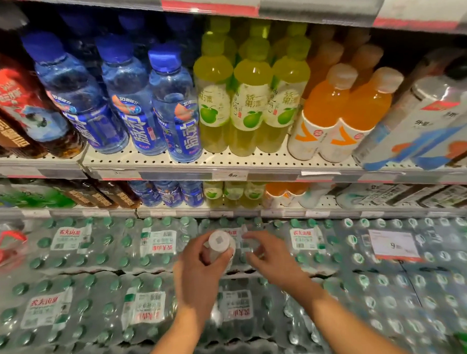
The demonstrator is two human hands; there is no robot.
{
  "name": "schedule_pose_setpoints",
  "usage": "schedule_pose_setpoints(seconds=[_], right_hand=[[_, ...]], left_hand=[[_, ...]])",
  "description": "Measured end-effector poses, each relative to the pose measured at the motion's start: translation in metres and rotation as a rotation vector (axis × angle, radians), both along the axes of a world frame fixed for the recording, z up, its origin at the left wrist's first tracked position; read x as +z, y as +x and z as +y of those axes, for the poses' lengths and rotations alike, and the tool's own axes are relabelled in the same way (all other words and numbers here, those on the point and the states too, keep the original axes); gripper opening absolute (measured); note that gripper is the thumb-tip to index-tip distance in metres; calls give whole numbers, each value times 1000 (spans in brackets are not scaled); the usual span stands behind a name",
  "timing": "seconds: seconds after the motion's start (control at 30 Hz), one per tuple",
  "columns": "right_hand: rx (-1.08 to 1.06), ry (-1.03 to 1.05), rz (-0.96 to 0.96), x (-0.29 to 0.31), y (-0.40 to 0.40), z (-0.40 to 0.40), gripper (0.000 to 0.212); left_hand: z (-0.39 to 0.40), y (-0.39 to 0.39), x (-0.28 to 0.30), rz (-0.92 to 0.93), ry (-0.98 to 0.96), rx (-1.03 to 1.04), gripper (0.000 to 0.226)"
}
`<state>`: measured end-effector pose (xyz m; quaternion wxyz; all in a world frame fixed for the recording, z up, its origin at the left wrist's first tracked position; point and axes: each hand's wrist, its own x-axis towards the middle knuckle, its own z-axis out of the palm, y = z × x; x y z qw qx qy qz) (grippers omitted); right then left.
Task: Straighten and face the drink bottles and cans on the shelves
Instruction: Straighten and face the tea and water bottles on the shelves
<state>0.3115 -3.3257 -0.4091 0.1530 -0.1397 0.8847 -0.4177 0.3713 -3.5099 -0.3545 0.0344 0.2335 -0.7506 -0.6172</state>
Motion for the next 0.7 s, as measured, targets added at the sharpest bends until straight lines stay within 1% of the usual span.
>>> schedule_pose_setpoints(seconds=[0.07,0.13,0.2,0.3,0.37,0.4,0.47,0.5,0.53,0.57,0.6,0.63,0.7], right_hand=[[-4,-7,-77,1,17,12,56],[-87,-71,-87,7,25,22,68],[-146,-79,-12,12,24,33,66],[-219,65,63,19,15,56,58],[-242,118,94,17,7,77,58],[-258,110,106,16,3,89,58],[-361,32,121,11,-6,115,57],[-438,-25,130,7,-12,128,56],[-527,-59,131,3,-20,140,55],[-619,-87,123,-1,-28,152,56],[-711,-98,106,-3,-37,162,57],[-787,-114,99,-8,-46,171,58],[-881,-112,116,-16,-65,186,59]], left_hand=[[18,-4,2,-12,-24,-54,38],[43,-9,8,-15,-41,-114,37],[71,-14,13,-4,-67,-162,38],[104,-21,20,17,-131,-232,39],[114,-26,27,35,-182,-335,40],[115,-29,33,51,-227,-382,46],[112,-39,46,123,-259,-427,66],[108,-46,49,157,-329,-435,74],[101,-55,53,159,-500,-435,77],[94,-64,56,115,-710,-425,80],[86,-73,55,74,-861,-414,83],[78,-82,55,46,-948,-415,86],[65,-94,51,20,-1046,-434,91]])
